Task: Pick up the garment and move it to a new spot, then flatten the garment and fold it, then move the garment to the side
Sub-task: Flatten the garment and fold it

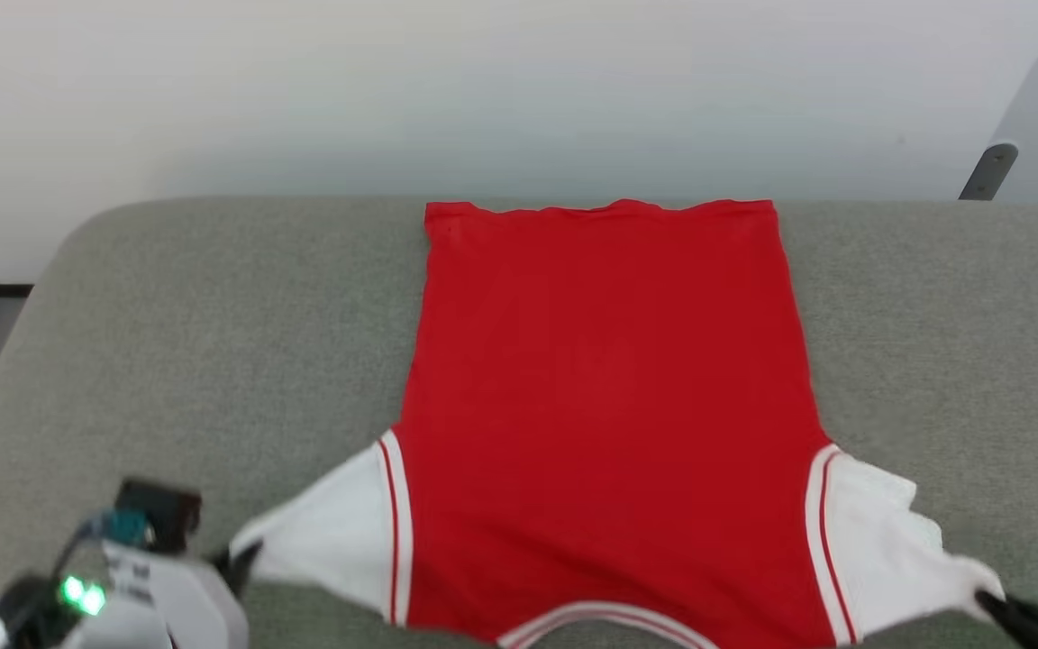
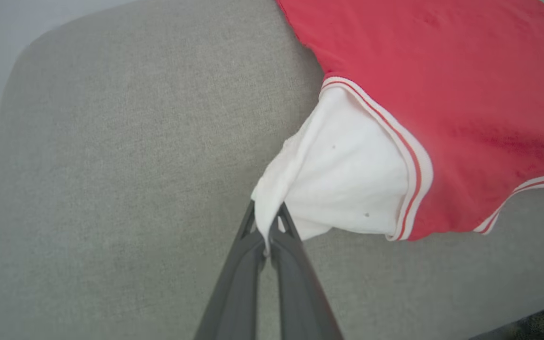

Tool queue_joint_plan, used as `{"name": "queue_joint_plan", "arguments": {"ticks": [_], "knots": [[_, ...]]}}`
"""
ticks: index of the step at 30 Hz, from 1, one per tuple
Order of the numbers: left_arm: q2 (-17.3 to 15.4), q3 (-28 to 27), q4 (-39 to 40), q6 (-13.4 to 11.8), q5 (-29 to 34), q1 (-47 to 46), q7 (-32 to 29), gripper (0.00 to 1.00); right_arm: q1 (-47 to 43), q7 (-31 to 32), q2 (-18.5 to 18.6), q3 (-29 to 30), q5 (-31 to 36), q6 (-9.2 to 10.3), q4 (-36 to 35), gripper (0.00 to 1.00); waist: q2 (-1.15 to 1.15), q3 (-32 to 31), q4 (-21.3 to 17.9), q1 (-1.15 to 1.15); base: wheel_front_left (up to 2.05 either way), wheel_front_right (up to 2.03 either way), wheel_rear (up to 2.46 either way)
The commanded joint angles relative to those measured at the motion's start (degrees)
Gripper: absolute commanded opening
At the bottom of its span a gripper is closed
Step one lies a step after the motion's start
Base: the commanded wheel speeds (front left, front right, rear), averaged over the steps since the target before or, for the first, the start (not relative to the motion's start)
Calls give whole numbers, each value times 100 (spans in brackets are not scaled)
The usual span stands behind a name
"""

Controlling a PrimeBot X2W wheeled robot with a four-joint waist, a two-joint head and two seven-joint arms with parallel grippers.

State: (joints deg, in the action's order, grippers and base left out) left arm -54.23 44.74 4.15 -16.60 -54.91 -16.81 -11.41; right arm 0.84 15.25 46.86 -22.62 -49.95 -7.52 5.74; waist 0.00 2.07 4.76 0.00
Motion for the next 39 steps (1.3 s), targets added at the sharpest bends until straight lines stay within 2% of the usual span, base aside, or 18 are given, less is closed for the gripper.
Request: {"name": "queue_joint_plan", "arguments": {"ticks": [1, 5, 13, 14, 16, 17, 19, 20, 21, 22, 23, 26, 30, 35, 39], "knots": [[-100, 3, 232, -158, -92, 308, 43, 0, -280, 105, -59, 149, -2, 6, -93, 0, 0, 91, 53, 0, 0, 0, 0], [-176, 12, 414, -342, -166, 668, 168, 0, -667, 300, -225, 392, 109, 5, -176, 0, 0, 181, 117, 0, 0, 0, 0], [79, 71, 313, -401, -138, 749, 366, 0, -794, 603, -587, 653, 410, 6, -42, 0, 0, 308, 156, 0, 0, 0, 0], [129, 80, 285, -399, -119, 722, 386, 0, -745, 637, -637, 667, 477, 5, 5, 7, 0, 329, 157, 0, 0, 0, 0], [242, 56, 230, -407, -147, 660, 435, 0, -653, 694, -737, 649, 582, 6, 133, 2, 0, 373, 153, 0, 0, 0, 0], [280, 57, 197, -414, -132, 633, 450, 0, -583, 701, -809, 671, 622, 6, 225, 12, 0, 394, 149, 0, 0, 0, 0], [373, 70, 165, -413, -90, 563, 465, 0, -486, 739, -900, 606, 717, 5, 410, 20, 0, 442, 152, 0, 0, 0, 0], [408, 84, 155, -404, -71, 533, 461, 0, -437, 751, -930, 567, 759, 6, 508, 31, 0, 461, 160, 0, 0, 0, 0], [431, 93, 136, -387, -68, 510, 454, 0, -386, 735, -987, 534, 780, 7, 576, 49, 0, 479, 167, 0, 0, 0, 0], [445, 98, 118, -370, -70, 488, 456, 0, -323, 723, -1041, 516, 781, 7, 641, 84, 0, 501, 164, 0, 0, 0, 0], [458, 97, 105, -359, -59, 461, 469, 0, -262, 758, -1059, 491, 798, 7, 687, 100, 0, 515, 163, 0, 0, 0, 0], [470, 96, 77, -342, -27, 422, 477, 0, -171, 943, -1043, 498, 733, 13, 724, 100, 0, 552, 163, 0, 0, 0, 0], [468, 87, 102, -383, -4, 422, 509, 0, -59, 1409, -787, 676, 684, 15, 410, 100, 0, 593, 152, 0, 0, 0, 0], [529, 110, 201, -368, 16, 367, 512, 0, 244, 2068, -635, 1364, 470, 5, -343, 100, 0, 697, 209, 0, 0, 0, 0], [661, 160, 215, -255, 66, 178, 464, 0, 797, 2120, -681, 1910, 748, 5, -795, 100, 0, 899, 397, 0, 0, 0, 0]]}}
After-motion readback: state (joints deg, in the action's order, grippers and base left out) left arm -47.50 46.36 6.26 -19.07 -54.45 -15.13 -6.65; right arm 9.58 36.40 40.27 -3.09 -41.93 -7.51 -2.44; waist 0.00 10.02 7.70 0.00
